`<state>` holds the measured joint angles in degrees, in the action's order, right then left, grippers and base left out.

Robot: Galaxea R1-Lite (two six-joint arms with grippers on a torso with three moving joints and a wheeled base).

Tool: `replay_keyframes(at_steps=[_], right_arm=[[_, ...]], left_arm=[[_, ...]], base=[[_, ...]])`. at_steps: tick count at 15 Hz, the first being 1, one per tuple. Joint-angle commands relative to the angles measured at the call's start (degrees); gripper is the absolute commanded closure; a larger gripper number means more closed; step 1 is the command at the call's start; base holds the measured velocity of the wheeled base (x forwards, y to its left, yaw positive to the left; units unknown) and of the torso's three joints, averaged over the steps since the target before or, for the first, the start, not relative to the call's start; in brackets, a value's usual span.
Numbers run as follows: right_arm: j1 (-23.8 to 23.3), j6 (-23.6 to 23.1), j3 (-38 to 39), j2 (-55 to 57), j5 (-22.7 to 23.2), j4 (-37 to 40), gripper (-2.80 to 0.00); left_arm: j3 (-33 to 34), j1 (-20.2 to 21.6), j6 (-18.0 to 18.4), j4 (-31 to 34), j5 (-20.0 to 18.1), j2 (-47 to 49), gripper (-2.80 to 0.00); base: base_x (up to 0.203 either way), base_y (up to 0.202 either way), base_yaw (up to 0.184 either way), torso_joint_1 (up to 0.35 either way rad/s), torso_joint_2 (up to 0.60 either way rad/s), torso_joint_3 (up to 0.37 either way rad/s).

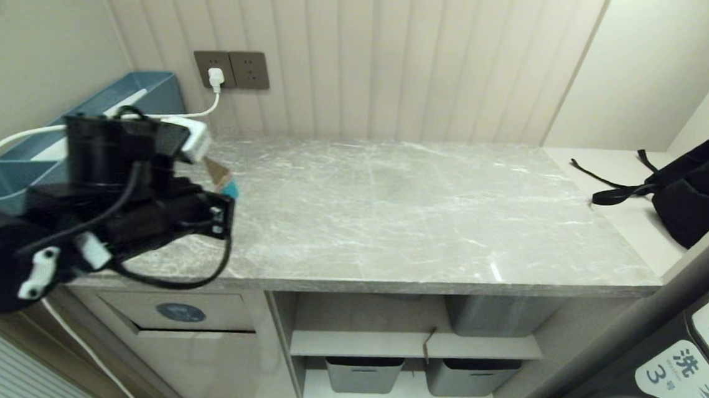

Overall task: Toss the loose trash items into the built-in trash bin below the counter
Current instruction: Put the garbage in the trash can

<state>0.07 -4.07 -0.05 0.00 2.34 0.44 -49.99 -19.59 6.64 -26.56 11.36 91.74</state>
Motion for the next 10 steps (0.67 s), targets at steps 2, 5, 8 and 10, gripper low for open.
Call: replay_keyframes(at_steps=[2, 5, 8, 10], right_arm=[[0.01, -0.06, -0.04, 0.00, 0.03, 0.00, 0.00], [0.01, -0.06, -0.04, 0.00, 0.03, 0.00, 0.00], [0.01, -0.06, -0.02, 0.00, 0.03, 0.00, 0.00], [0.01, -0.06, -0.04, 0.00, 0.03, 0.00, 0.00]], left_arm=[[14.96, 9.23, -0.21, -0.27, -3.14, -19.42, 0.00], [30.19, 22.32, -2.95, -0.23, -7.49, -33.45, 0.00], [37.90, 25.18, -3.80, 0.00, -9.05, -40.42, 0.00], [39.45, 25.22, -1.49, -0.14, -9.25, -40.51, 0.00]], base=[[0.000, 0.000, 0.000, 0.000, 0.00, 0.000], [0.000, 0.000, 0.000, 0.000, 0.00, 0.000], [0.000, 0.000, 0.000, 0.000, 0.00, 0.000], [0.000, 0.000, 0.000, 0.000, 0.00, 0.000]])
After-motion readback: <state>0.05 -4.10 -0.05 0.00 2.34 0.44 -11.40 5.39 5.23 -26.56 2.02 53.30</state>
